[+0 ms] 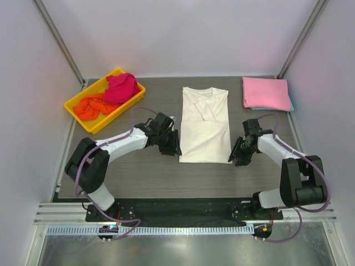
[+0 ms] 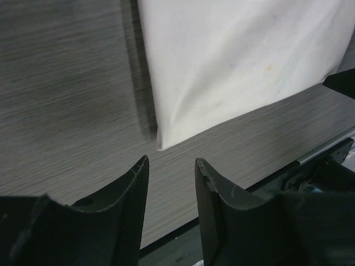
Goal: Fold and stack the t-shirts
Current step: Fold the tshirt
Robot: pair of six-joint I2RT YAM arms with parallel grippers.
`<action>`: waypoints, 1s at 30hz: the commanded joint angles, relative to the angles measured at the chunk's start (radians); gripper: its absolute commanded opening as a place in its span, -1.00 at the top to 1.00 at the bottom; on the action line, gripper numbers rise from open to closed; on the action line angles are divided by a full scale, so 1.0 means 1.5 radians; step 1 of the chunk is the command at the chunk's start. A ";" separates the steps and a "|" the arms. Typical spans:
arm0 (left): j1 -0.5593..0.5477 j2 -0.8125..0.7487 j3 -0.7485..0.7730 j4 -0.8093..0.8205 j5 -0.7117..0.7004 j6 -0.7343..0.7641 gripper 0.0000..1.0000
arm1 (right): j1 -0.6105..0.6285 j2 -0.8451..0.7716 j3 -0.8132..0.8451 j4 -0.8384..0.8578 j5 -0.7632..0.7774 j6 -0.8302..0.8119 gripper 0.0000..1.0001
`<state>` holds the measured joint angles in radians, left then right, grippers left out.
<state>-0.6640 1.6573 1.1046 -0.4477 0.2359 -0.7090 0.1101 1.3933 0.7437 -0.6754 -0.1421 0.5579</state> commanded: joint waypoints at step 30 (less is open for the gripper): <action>-0.011 0.065 -0.104 0.167 0.003 -0.122 1.00 | 0.003 -0.073 -0.086 0.097 0.032 0.019 0.27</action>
<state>-0.6785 1.7515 0.9310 -0.2119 0.2680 -0.8894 0.1123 1.3067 0.6205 -0.5533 -0.1291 0.5999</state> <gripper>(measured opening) 0.007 0.356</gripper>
